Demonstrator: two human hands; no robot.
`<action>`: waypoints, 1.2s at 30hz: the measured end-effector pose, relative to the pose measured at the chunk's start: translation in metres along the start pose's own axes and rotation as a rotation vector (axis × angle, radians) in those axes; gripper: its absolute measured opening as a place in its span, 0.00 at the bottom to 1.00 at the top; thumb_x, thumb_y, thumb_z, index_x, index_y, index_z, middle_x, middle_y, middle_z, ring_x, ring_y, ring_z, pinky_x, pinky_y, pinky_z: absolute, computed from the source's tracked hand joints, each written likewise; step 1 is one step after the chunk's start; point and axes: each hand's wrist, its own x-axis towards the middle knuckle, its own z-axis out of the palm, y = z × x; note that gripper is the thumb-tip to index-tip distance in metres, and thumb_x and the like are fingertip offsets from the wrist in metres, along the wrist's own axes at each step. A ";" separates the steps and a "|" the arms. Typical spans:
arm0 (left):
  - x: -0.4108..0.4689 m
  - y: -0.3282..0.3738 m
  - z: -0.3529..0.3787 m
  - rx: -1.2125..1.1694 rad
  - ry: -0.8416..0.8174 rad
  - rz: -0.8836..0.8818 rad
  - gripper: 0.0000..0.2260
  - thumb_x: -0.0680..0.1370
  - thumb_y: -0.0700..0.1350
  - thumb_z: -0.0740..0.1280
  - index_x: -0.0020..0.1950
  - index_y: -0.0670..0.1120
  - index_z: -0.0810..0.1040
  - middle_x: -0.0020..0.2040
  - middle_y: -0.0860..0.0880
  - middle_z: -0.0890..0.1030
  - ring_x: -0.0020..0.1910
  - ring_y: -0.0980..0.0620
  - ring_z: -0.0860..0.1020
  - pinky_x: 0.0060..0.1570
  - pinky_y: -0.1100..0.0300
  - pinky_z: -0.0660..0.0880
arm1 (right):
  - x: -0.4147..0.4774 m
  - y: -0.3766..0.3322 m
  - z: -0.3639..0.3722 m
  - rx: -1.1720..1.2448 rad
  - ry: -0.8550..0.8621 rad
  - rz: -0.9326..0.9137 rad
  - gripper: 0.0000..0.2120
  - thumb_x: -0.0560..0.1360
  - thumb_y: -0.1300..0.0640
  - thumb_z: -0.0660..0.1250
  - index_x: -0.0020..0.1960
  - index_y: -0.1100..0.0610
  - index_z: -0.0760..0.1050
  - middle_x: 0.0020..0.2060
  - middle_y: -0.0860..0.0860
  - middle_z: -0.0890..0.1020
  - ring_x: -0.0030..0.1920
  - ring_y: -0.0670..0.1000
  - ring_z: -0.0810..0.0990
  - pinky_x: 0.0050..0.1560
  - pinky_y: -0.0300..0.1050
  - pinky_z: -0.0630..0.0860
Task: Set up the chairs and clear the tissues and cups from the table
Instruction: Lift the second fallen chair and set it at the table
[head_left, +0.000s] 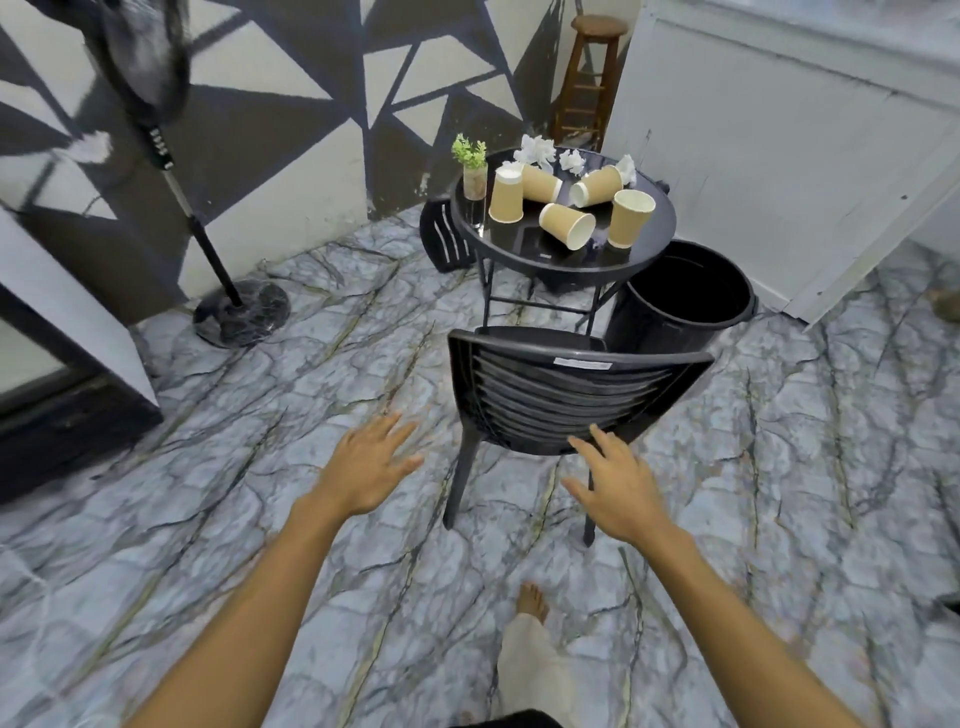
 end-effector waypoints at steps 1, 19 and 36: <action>-0.009 -0.010 0.004 0.010 -0.022 -0.027 0.29 0.81 0.63 0.52 0.80 0.57 0.51 0.81 0.52 0.50 0.80 0.49 0.50 0.76 0.46 0.49 | 0.000 -0.011 0.008 0.002 -0.026 -0.015 0.29 0.80 0.41 0.57 0.78 0.49 0.57 0.79 0.52 0.53 0.79 0.55 0.51 0.75 0.59 0.55; -0.054 -0.148 0.008 -0.014 -0.149 -0.366 0.27 0.82 0.61 0.52 0.80 0.55 0.53 0.81 0.49 0.54 0.79 0.49 0.54 0.75 0.47 0.52 | 0.106 -0.189 0.101 -0.153 -0.375 -0.300 0.28 0.79 0.40 0.58 0.76 0.50 0.60 0.77 0.53 0.60 0.77 0.56 0.56 0.73 0.61 0.58; 0.085 -0.267 -0.085 -0.025 -0.249 -0.494 0.23 0.82 0.59 0.55 0.75 0.52 0.66 0.76 0.47 0.67 0.72 0.45 0.67 0.68 0.49 0.65 | 0.303 -0.304 0.095 -0.177 -0.545 -0.351 0.23 0.80 0.43 0.58 0.70 0.54 0.68 0.69 0.55 0.71 0.67 0.58 0.70 0.64 0.55 0.71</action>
